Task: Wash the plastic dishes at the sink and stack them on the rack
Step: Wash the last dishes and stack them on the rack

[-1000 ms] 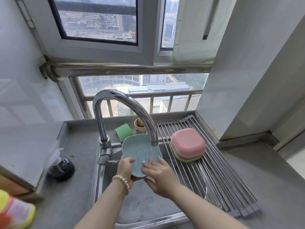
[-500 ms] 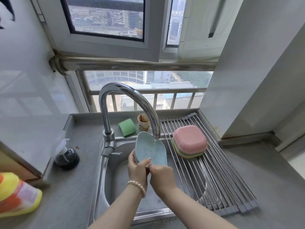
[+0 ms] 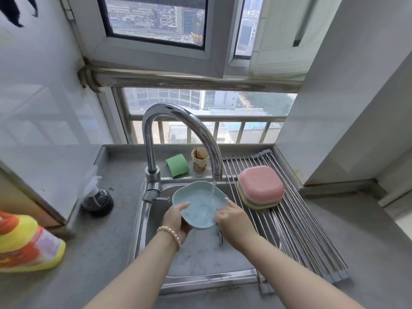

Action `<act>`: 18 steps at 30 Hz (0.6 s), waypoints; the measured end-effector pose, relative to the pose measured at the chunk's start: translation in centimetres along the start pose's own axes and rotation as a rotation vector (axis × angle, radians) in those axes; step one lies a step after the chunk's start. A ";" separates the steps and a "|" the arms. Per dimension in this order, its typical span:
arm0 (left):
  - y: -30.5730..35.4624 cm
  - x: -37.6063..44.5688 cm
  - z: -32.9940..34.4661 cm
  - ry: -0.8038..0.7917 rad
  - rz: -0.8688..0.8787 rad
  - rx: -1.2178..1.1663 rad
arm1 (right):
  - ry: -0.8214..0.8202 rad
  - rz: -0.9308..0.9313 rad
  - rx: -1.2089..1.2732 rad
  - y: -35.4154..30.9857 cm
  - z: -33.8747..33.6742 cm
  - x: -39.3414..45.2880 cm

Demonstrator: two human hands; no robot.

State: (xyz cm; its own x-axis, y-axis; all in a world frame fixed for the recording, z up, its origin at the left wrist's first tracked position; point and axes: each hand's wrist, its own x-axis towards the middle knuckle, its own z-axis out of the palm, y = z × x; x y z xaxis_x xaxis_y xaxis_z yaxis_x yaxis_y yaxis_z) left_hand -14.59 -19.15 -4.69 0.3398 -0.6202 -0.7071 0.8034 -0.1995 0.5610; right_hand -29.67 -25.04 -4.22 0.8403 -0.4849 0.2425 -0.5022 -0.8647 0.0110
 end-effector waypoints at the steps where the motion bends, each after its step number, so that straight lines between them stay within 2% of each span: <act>1: -1.0 0.0 0.1 0.050 0.041 -0.064 | 0.045 -0.019 0.036 -0.4 -0.7 0.4; 4: -3.3 -0.3 -0.2 0.188 0.100 -0.123 | 0.117 -0.123 0.126 -1.7 -2.0 0.9; 5: -3.5 -0.4 -0.4 0.175 0.096 -0.110 | 0.089 -0.162 0.124 -1.8 -2.1 0.8; 7: -3.1 -0.2 -0.7 0.141 0.085 -0.109 | -0.084 -0.173 0.118 -1.3 -2.2 0.4; 10: -2.0 0.2 -0.3 0.106 0.126 -0.104 | -0.367 0.000 0.178 -0.6 -2.4 0.1; 15: -2.2 0.6 1.2 0.011 0.138 0.004 | -0.527 0.384 0.082 -0.6 -1.1 1.4; 18: -1.8 0.5 1.4 0.007 0.133 0.087 | -0.609 0.527 0.060 -1.0 0.7 2.6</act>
State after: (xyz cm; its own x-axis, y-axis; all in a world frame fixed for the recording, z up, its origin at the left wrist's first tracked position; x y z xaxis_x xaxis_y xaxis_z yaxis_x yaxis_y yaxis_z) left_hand -16.61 -20.13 -5.43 0.4441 -0.6400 -0.6270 0.7057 -0.1814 0.6849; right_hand -26.83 -25.51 -4.23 0.4686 -0.8020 -0.3705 -0.8660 -0.4999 -0.0132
